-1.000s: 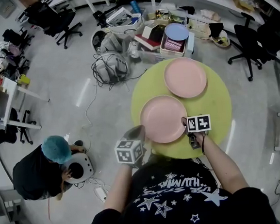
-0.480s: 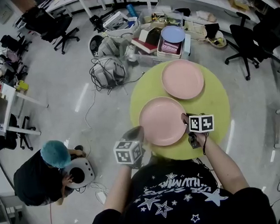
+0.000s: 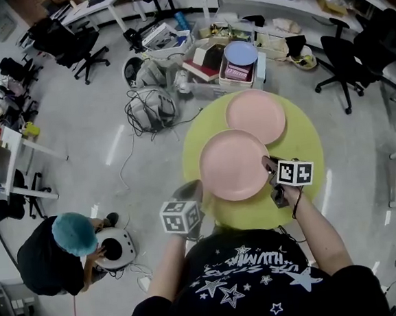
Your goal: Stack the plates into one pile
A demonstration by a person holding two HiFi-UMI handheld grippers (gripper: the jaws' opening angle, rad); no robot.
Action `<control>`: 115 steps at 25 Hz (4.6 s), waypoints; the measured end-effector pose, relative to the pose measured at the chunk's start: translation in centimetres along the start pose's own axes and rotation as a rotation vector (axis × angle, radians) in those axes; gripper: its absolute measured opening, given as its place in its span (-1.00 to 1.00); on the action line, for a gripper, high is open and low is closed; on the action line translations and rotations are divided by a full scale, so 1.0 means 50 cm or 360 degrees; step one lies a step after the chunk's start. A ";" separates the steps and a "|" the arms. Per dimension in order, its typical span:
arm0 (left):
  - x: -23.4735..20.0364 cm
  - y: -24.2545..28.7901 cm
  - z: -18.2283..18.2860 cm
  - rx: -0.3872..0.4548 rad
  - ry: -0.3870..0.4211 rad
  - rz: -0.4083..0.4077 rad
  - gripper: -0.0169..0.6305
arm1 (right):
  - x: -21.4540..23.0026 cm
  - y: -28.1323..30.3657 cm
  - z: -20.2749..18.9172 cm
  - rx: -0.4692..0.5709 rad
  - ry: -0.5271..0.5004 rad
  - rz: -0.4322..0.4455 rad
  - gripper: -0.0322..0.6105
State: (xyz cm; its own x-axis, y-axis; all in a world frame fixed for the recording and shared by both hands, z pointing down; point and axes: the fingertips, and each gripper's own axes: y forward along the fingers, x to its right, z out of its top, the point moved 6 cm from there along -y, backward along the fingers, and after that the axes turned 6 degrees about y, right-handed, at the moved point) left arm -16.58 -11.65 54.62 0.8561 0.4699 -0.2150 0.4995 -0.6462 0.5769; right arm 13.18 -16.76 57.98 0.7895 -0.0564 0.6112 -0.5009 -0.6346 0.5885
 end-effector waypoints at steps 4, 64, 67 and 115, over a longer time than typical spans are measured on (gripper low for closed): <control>0.001 0.015 0.017 0.0012 0.0006 -0.0007 -0.89 | 0.038 -0.019 0.041 0.0118 0.0122 -0.0029 -0.81; 0.075 0.096 0.048 -0.0063 0.0013 -0.0025 -0.89 | 0.154 0.008 0.163 0.0255 0.0340 -0.0216 -0.33; 0.088 0.077 0.043 -0.0039 0.0004 0.0018 -0.89 | 0.143 -0.009 0.146 0.0210 0.0195 -0.0186 -0.34; 0.155 -0.164 -0.111 0.0086 0.0169 -0.0363 -0.89 | -0.049 -0.320 -0.205 0.0524 -0.0005 -0.0363 -0.85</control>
State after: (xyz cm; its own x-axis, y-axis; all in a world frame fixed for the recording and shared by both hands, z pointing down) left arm -14.77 0.60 52.60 0.7032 0.6658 -0.2494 0.6870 -0.5460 0.4795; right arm 15.65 1.44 52.50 0.8687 0.1121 0.4825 -0.1729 -0.8441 0.5076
